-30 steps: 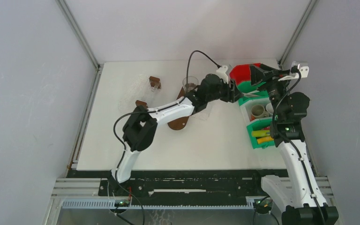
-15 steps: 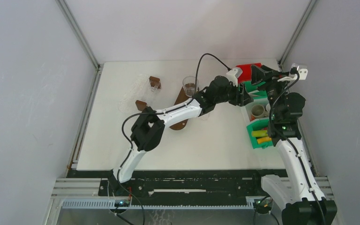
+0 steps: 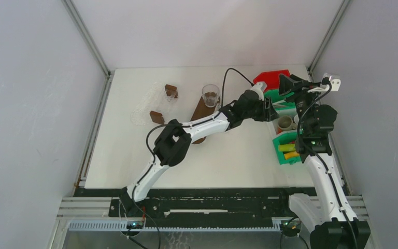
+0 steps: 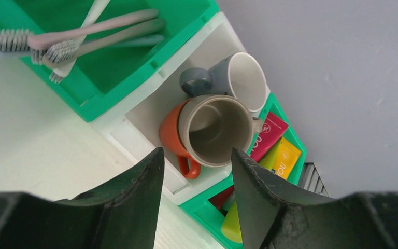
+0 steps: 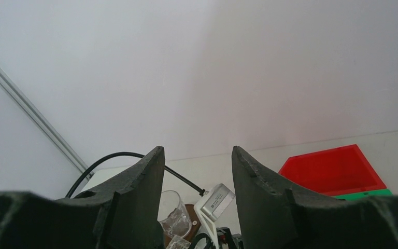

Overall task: Prepare toiletry sets of a toothbrush and toothpaste on the tray
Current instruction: Pick up the cup from the storage box.

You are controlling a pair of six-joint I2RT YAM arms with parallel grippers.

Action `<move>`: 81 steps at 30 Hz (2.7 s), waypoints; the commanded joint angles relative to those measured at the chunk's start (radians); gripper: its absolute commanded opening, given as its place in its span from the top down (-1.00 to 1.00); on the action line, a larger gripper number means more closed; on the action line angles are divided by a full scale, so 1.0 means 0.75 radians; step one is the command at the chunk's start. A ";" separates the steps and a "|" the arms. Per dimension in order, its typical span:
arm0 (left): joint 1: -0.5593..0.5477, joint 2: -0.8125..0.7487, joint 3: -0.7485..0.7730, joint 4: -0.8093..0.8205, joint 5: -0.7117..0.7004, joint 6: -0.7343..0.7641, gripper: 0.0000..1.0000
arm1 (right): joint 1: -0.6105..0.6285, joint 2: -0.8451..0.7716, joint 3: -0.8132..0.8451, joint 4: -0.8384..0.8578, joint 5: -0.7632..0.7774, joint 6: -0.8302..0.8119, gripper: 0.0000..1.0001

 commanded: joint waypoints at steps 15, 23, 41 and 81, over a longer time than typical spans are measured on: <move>-0.016 0.147 0.290 -0.068 -0.015 -0.126 0.12 | -0.018 -0.023 -0.018 0.078 -0.029 -0.001 -0.17; -0.026 0.184 0.330 -0.096 -0.013 -0.140 0.13 | -0.018 -0.045 -0.018 0.057 -0.040 0.001 -0.18; -0.041 0.265 0.443 -0.162 -0.026 -0.152 0.27 | -0.018 -0.058 -0.040 0.067 -0.054 -0.011 -0.18; -0.011 0.002 0.124 0.163 0.012 -0.041 1.00 | -0.021 -0.105 -0.054 0.115 -0.135 0.033 -0.19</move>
